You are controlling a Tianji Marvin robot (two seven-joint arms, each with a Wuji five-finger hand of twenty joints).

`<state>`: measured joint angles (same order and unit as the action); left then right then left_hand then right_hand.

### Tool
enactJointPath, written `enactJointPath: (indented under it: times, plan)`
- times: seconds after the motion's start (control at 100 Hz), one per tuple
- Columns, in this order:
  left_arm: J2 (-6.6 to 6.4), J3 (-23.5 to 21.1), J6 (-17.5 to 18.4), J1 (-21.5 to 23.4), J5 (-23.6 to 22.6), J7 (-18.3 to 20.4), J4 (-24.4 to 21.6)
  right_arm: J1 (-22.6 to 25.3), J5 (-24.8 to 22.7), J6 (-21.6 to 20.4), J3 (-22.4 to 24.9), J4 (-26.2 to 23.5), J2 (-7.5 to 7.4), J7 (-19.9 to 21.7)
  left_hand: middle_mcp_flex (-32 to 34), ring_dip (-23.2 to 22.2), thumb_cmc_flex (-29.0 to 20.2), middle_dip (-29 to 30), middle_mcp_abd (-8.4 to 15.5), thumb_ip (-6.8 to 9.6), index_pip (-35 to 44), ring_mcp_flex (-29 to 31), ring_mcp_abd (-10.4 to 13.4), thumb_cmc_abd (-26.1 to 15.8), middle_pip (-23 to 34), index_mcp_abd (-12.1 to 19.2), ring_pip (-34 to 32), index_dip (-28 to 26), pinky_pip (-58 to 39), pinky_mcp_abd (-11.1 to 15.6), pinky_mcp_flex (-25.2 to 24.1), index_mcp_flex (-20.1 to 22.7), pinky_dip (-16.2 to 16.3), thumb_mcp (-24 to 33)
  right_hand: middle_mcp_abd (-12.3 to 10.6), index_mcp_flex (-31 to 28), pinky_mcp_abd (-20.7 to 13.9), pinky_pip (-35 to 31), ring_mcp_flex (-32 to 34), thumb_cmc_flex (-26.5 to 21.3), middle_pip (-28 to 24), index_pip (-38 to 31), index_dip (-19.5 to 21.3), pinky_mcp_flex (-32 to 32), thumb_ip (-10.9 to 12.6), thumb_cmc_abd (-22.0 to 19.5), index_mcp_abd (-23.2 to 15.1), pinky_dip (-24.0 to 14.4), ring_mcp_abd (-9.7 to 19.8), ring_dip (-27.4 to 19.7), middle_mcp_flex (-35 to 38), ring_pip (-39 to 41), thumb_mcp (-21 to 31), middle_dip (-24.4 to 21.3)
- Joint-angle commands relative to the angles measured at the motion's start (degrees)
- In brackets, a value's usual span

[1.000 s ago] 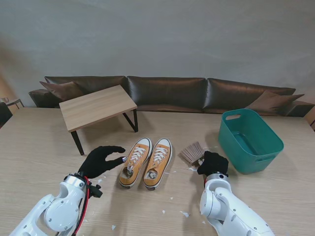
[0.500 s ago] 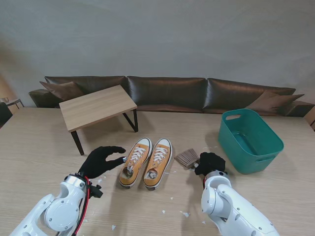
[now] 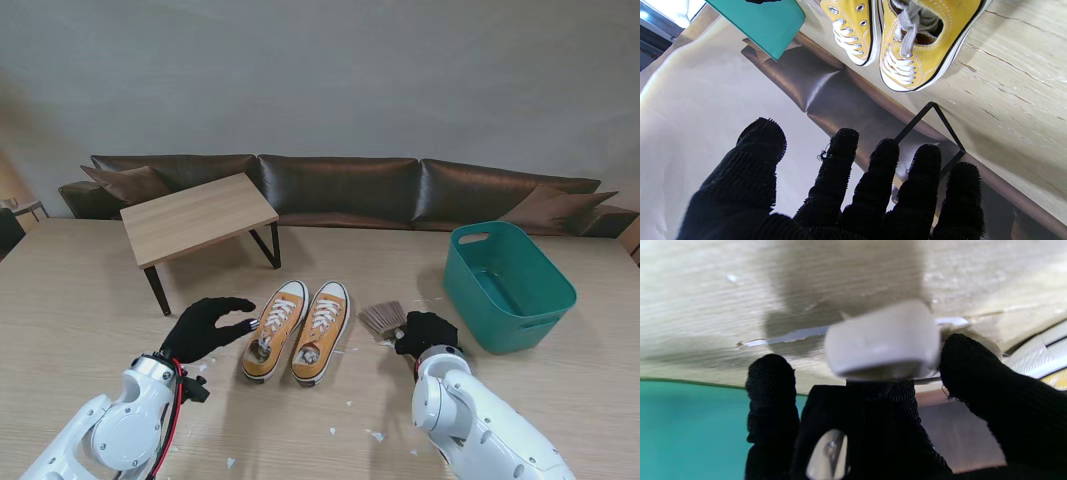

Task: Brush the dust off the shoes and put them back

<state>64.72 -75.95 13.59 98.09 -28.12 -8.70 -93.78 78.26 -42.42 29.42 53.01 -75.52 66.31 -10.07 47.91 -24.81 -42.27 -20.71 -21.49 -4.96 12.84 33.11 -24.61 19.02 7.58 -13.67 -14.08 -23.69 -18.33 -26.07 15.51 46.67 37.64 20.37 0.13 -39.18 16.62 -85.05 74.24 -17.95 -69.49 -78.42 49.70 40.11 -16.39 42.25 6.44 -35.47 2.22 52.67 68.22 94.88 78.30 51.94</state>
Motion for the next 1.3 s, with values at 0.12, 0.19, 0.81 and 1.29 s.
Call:
enactJointPath:
  times: [0.12, 0.19, 0.81, 1.29]
  plan:
    - [0.31, 0.1, -0.1, 0.1, 0.4, 1.1, -0.2, -0.9, 0.1, -0.5, -1.7, 1.7, -0.69, 1.9, 0.0, -1.1, -1.5, -0.5, -0.6, 1.86, 0.1, 2.3, -1.3, -3.1, -0.3, -0.6, -1.2, -0.2, 2.0, -1.4, -0.5, 0.9, 0.8, -1.4, -4.0, -0.6, 1.8, -0.9, 1.4, -5.0, -1.7, -5.6, -0.7, 20.1, 2.8, -2.2, 5.4, -0.7, 5.6, -1.9, 0.6, -2.1, 2.3, 1.2]
    - [0.3, 0.2, -0.1, 0.1, 0.4, 1.2, -0.1, -1.3, -0.4, -0.7, -2.2, 2.2, -0.92, 2.5, 0.1, -1.1, -1.5, -0.5, -0.5, 1.86, 0.1, 2.3, -1.3, -3.2, -0.2, -0.6, -1.2, -0.3, 2.1, -1.4, -0.5, 0.9, 0.9, -1.4, -3.5, -0.3, 1.5, -0.5, 1.4, -5.9, -0.6, -4.5, -1.0, 18.7, 2.1, -3.1, 4.4, -1.2, 4.9, -2.8, -0.4, -3.6, 0.9, 0.9]
    - [0.25, 0.4, -0.1, -0.1, 0.8, 1.7, 0.1, -0.6, -4.2, 5.5, -5.8, 4.5, -1.48, 2.4, 0.2, -1.2, -1.6, -0.5, -0.6, 1.91, 0.4, 2.3, -1.5, -3.6, -0.2, -1.0, -1.2, -0.4, 2.3, -1.4, -0.7, 1.6, 1.1, -1.8, 1.6, -16.6, -0.7, 7.7, -7.9, -8.3, 11.6, 30.0, -31.9, -2.7, -4.0, 15.4, -9.2, -3.8, -2.6, -11.5, -18.5, -27.1, -7.5, -4.1]
    - [0.27, 0.5, -0.2, -0.1, 1.0, 1.7, 0.2, -0.4, -5.4, 2.4, -5.5, 3.0, -2.62, 5.8, 0.2, -1.2, -1.6, -0.5, -0.7, 1.96, 0.3, 2.4, -1.5, -3.7, -0.2, -1.1, -1.2, -0.4, 2.3, -1.4, -0.7, 1.6, 1.2, -2.2, 4.0, -2.7, -2.1, 13.3, -10.2, -10.7, 26.8, 1.8, -2.8, -2.6, 0.2, -2.8, 1.6, 0.8, -7.7, -23.6, -12.4, -58.2, -2.2, -19.5]
